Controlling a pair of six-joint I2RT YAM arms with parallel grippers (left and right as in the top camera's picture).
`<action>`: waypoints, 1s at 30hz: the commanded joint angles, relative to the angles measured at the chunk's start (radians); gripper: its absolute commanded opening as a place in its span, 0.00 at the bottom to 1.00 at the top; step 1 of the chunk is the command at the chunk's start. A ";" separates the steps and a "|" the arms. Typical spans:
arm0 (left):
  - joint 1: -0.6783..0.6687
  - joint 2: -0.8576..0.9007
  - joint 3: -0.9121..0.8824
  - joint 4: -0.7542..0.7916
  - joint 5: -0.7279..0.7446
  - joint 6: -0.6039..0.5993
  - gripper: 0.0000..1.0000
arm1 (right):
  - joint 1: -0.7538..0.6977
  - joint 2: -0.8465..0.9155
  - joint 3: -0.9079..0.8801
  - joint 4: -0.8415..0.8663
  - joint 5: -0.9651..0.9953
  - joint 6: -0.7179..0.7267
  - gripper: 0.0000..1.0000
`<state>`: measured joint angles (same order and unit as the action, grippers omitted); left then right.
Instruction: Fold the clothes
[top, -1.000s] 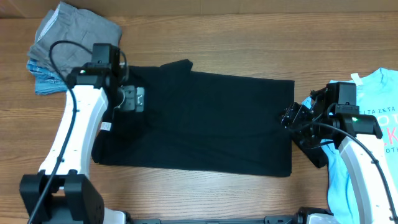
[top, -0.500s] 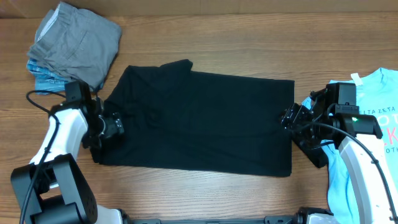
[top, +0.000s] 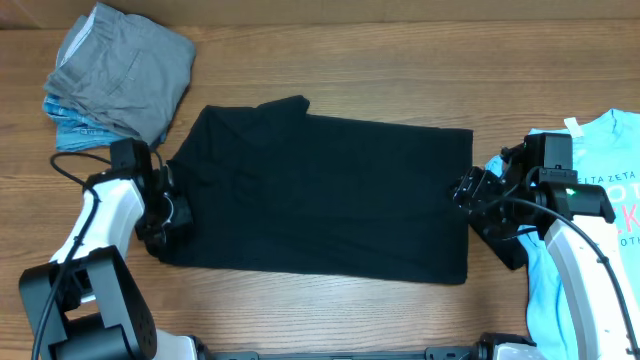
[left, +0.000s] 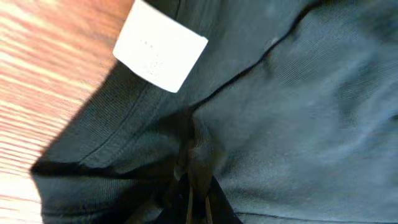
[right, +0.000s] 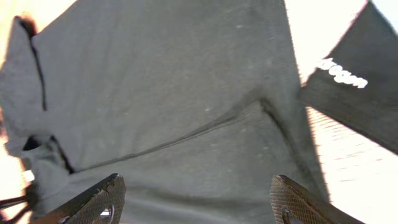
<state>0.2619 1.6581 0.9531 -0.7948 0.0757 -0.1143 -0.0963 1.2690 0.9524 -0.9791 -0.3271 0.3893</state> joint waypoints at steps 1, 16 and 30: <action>0.002 0.002 0.069 -0.008 -0.032 -0.021 0.04 | 0.001 0.013 0.016 0.000 0.070 0.004 0.79; 0.002 0.002 0.077 -0.064 -0.069 -0.036 0.54 | 0.001 0.320 0.016 -0.104 0.151 0.134 0.67; 0.002 0.002 0.077 -0.073 -0.069 -0.023 0.48 | 0.001 0.348 0.003 0.074 0.080 -0.019 0.55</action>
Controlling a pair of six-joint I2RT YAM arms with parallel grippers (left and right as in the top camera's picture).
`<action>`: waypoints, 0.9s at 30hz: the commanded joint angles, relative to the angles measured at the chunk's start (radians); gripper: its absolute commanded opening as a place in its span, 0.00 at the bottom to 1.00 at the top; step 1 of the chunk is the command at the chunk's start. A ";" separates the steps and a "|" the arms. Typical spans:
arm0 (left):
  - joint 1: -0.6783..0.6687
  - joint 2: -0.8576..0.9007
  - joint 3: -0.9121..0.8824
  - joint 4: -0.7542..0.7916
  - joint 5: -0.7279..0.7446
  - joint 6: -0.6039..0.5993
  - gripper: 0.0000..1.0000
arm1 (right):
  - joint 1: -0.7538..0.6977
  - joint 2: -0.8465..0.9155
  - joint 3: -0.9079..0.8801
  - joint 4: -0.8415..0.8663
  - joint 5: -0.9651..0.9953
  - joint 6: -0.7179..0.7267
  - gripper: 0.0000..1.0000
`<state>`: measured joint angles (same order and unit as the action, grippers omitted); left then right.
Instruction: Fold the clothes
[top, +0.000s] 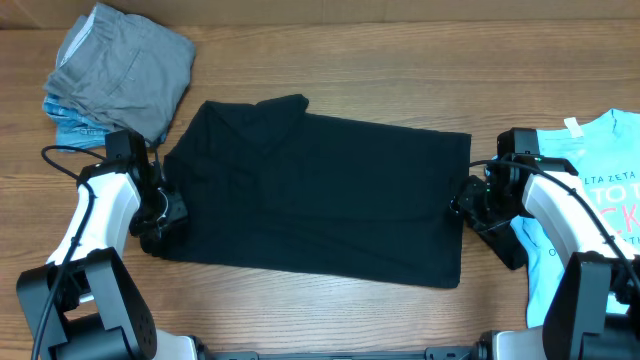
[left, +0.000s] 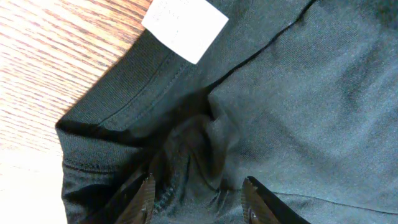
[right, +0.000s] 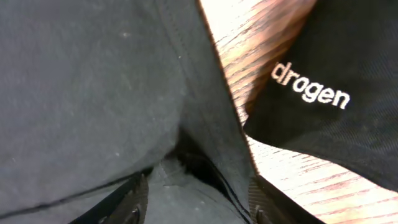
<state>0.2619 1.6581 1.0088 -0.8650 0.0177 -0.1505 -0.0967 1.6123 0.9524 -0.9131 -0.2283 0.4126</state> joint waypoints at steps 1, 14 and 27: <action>0.002 0.002 0.021 -0.004 -0.010 0.016 0.48 | 0.001 0.005 -0.006 0.016 -0.026 -0.052 0.55; 0.002 0.002 0.021 -0.002 -0.010 0.016 0.48 | 0.001 0.005 -0.144 0.201 -0.134 -0.103 0.48; 0.002 0.002 0.021 -0.006 -0.010 0.016 0.45 | 0.001 -0.029 -0.110 0.154 -0.142 -0.120 0.04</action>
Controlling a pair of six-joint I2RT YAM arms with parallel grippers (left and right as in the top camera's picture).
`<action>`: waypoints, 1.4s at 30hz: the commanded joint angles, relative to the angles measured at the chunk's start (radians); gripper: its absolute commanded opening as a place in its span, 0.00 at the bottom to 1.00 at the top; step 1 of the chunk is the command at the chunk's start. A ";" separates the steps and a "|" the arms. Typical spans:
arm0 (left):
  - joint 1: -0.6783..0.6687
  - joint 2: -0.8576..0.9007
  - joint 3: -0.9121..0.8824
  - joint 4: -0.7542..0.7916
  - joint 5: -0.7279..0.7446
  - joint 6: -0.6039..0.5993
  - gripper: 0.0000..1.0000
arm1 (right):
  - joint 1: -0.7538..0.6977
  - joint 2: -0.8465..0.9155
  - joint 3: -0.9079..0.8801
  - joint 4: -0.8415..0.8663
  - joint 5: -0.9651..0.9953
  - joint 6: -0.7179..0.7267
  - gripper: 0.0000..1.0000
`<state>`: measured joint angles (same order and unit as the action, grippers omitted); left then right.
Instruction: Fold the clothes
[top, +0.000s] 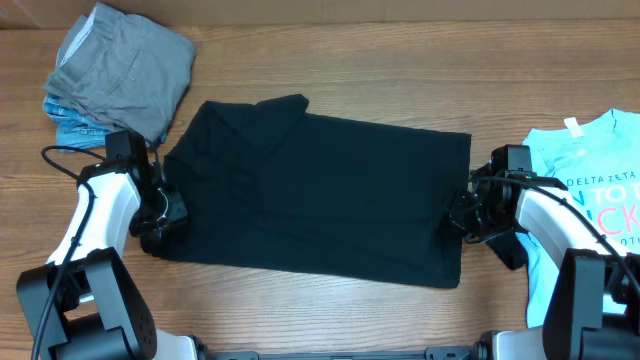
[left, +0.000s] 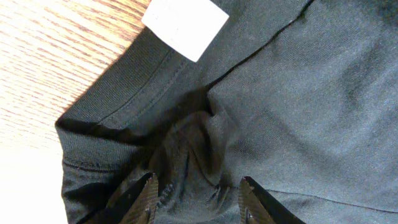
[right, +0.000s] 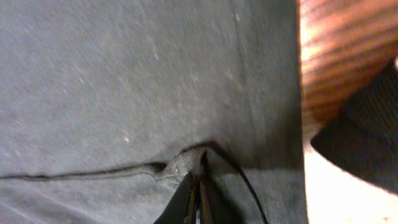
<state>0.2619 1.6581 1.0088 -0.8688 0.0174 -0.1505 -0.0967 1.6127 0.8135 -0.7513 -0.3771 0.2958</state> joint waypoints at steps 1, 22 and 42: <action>0.002 0.002 0.021 -0.002 -0.010 0.016 0.45 | 0.001 -0.033 0.042 -0.025 0.047 0.019 0.04; 0.000 0.001 0.063 -0.017 0.098 0.077 0.58 | 0.001 -0.047 0.111 -0.104 0.265 0.126 0.04; -0.001 0.162 0.080 0.217 0.161 0.166 0.24 | 0.001 -0.047 0.111 -0.107 0.259 0.123 0.04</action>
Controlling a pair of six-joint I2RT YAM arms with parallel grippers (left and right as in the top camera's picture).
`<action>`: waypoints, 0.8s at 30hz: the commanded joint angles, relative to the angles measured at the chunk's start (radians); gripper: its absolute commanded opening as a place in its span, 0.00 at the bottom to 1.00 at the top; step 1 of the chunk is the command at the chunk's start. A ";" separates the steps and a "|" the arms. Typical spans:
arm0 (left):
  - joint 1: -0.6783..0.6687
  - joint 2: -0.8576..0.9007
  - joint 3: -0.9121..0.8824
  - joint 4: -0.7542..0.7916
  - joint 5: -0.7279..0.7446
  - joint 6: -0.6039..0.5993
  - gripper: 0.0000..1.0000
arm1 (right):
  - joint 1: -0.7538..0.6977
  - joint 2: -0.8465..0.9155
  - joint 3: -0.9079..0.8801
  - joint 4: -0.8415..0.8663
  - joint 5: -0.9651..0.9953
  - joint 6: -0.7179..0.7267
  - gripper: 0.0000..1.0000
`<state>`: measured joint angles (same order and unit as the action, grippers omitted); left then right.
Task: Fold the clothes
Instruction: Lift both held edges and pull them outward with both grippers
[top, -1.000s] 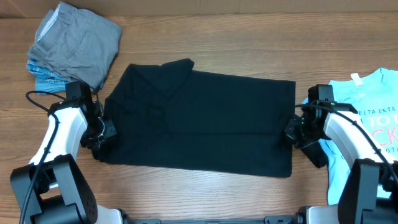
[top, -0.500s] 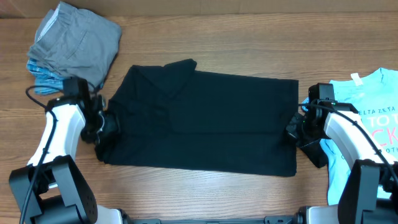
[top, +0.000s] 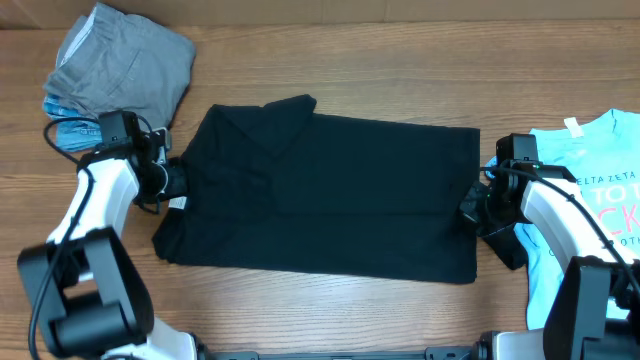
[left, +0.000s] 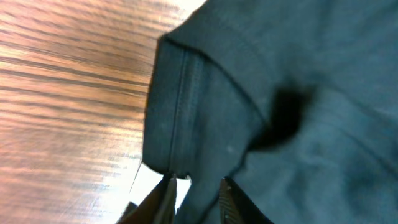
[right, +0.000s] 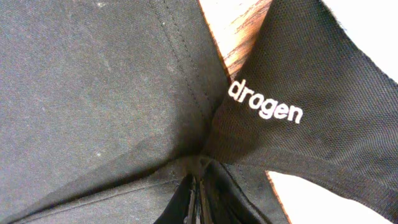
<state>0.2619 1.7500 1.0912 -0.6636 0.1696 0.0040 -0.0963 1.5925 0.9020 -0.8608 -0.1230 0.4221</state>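
The black shirt (top: 320, 200) lies spread flat across the middle of the table. At its left edge, by the sleeve, is my left gripper (top: 170, 182). In the left wrist view the left gripper (left: 196, 196) has its jaws a little apart, with the sleeve hem (left: 186, 106) between them and a pale gap beside the cloth. My right gripper (top: 470, 212) is at the shirt's right edge. In the right wrist view the right gripper (right: 199, 186) is shut on a pinch of that black cloth. The shirt's white label (top: 178, 203) shows just below the left gripper.
A pile of folded grey and blue clothes (top: 125, 65) sits at the far left corner. A teal printed shirt (top: 595, 200) lies at the right edge under the right arm. A black strap lettered "drogen" (right: 273, 112) hangs beside the right gripper.
My left gripper has left the bunched cloth near the collar and is now farther back, at the sleeve hem, with narrower jaws. The shirt sits slightly farther right and the right gripper is still shut on it.
First my left gripper was shut on cloth near the label and the right was open over the right edge. Then the left stood open around that bunch and the right straddled the hem. The right then shut on the hem. Now the left is at the sleeve.
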 joint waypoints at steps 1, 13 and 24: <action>-0.001 0.116 -0.003 0.022 0.019 0.011 0.20 | 0.001 -0.026 0.022 0.003 0.006 -0.003 0.04; 0.000 0.225 -0.003 0.054 -0.161 -0.080 0.09 | -0.004 -0.026 0.031 -0.007 0.066 0.002 0.04; 0.001 0.224 -0.001 0.047 -0.202 -0.117 0.09 | -0.105 -0.026 0.057 -0.008 0.043 0.007 0.04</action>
<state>0.2501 1.8862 1.1244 -0.6182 0.0891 -0.0910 -0.1799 1.5921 0.9291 -0.8761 -0.0830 0.4267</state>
